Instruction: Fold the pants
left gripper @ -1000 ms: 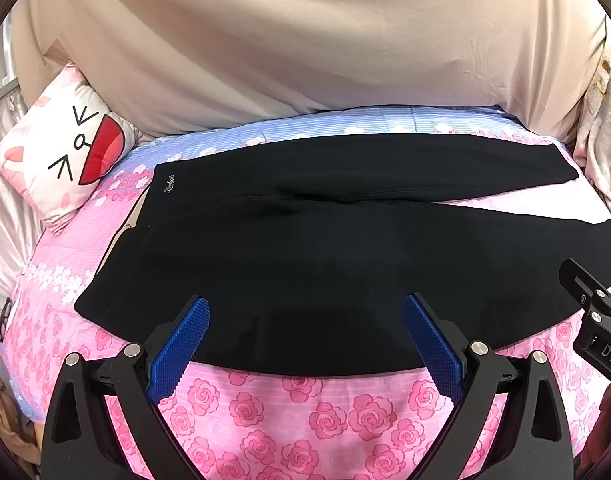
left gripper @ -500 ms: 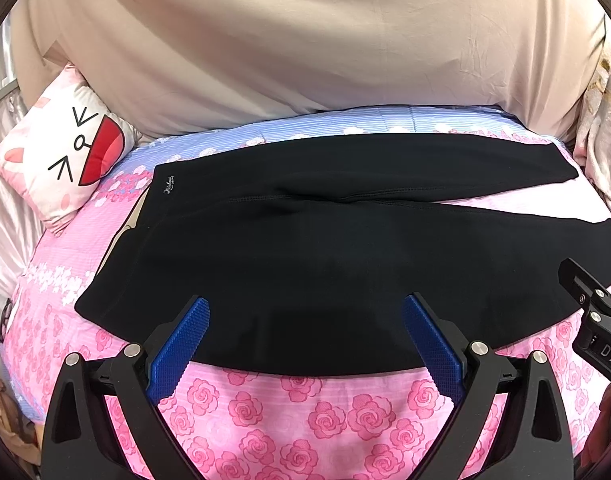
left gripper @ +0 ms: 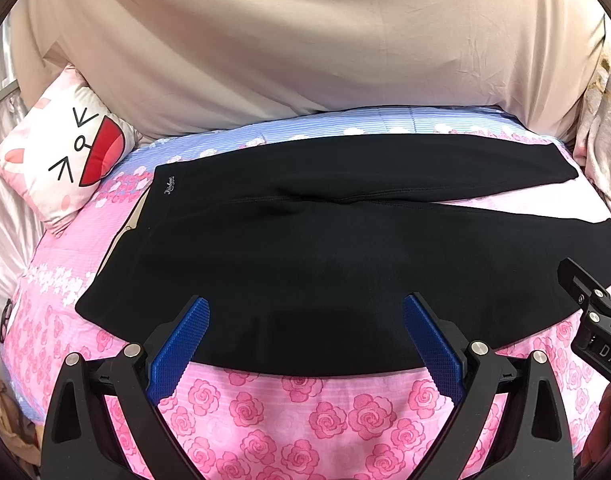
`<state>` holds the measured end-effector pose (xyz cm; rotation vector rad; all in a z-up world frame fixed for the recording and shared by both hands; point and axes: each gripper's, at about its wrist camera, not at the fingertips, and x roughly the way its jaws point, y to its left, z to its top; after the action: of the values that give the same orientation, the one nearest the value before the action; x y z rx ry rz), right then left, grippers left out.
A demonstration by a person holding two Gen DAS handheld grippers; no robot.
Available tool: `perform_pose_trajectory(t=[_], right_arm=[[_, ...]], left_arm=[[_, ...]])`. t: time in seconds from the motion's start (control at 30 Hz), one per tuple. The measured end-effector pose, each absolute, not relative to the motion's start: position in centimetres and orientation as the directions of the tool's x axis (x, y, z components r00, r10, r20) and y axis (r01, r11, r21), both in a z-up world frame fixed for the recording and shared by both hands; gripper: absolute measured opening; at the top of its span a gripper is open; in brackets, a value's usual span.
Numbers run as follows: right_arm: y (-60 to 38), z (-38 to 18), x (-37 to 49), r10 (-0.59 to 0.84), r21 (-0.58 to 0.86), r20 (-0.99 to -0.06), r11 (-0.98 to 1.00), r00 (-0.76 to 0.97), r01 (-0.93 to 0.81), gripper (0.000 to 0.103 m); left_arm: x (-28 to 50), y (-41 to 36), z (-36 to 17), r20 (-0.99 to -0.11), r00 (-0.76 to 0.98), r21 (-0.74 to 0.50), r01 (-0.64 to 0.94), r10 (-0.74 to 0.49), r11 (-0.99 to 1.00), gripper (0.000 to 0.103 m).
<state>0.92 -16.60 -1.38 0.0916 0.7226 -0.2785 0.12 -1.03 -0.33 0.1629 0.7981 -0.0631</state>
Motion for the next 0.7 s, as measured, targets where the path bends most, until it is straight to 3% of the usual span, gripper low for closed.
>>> perform_pose_trajectory(t=[0.7], right_arm=[[-16.9,-2.4,2.1,-0.205,0.002,-0.683,0.959,0.701,0.282,0.098]], left_arm=[[1.0,-0.5,-0.8,-0.734,0.678,0.138,0.114,0.024,0.984,0.095]])
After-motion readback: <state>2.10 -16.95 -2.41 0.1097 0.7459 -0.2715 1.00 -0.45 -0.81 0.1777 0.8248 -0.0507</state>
